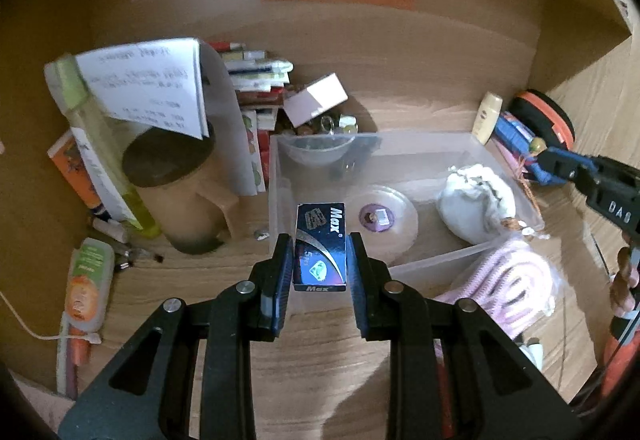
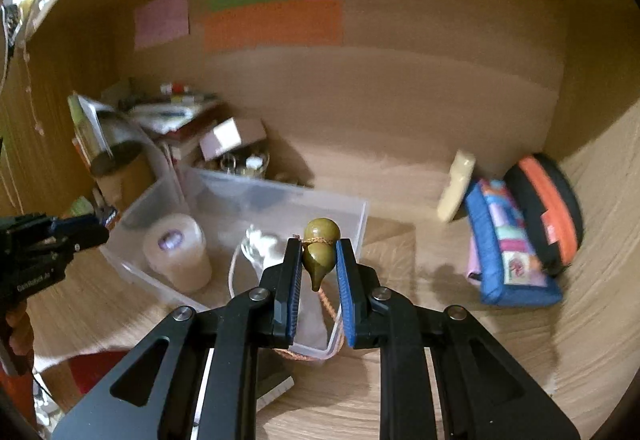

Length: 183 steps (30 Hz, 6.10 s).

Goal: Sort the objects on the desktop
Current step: 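Lift the blue card and olive bead and carry them over the clear box, then release the blue card and olive bead into the clear box, then grasp the red cloth item with the left gripper while the right grasps the light-blue bottle, then carry the red item and light-blue bottle over the clear box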

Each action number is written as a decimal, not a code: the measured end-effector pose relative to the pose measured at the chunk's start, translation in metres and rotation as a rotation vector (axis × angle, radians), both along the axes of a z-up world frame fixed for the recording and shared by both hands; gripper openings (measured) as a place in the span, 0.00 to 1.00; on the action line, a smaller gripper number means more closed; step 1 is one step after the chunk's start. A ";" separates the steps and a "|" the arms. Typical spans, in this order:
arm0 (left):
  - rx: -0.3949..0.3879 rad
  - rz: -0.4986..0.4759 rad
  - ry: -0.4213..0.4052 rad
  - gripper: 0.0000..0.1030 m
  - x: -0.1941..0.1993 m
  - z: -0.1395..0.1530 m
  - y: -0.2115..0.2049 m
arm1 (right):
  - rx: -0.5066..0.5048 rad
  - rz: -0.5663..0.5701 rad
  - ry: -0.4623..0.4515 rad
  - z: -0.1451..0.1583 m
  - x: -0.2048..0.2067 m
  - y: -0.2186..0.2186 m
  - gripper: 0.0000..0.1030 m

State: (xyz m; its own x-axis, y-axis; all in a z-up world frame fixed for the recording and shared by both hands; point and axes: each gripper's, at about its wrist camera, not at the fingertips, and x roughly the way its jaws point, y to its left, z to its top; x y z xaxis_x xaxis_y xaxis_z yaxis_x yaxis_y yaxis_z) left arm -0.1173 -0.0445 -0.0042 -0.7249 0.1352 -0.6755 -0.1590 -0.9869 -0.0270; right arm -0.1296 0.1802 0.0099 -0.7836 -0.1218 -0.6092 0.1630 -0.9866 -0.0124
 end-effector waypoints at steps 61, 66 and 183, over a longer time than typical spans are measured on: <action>-0.078 -0.069 0.110 0.91 0.093 0.027 0.030 | -0.005 0.051 -0.067 -0.021 0.090 0.018 0.77; -0.078 -0.097 0.068 0.93 0.100 0.014 0.042 | -0.013 0.077 -0.100 -0.035 0.107 0.021 0.78; 0.020 -0.210 -0.003 0.28 -0.047 -0.005 0.091 | -0.015 0.063 -0.099 -0.041 -0.042 -0.006 0.22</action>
State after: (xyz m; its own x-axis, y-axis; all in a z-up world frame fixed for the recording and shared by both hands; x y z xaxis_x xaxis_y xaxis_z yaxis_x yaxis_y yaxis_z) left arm -0.1639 0.0462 -0.0089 -0.6776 0.2964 -0.6730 -0.3612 -0.9313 -0.0465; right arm -0.1712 0.1745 -0.0315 -0.7104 -0.1791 -0.6807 0.2245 -0.9742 0.0220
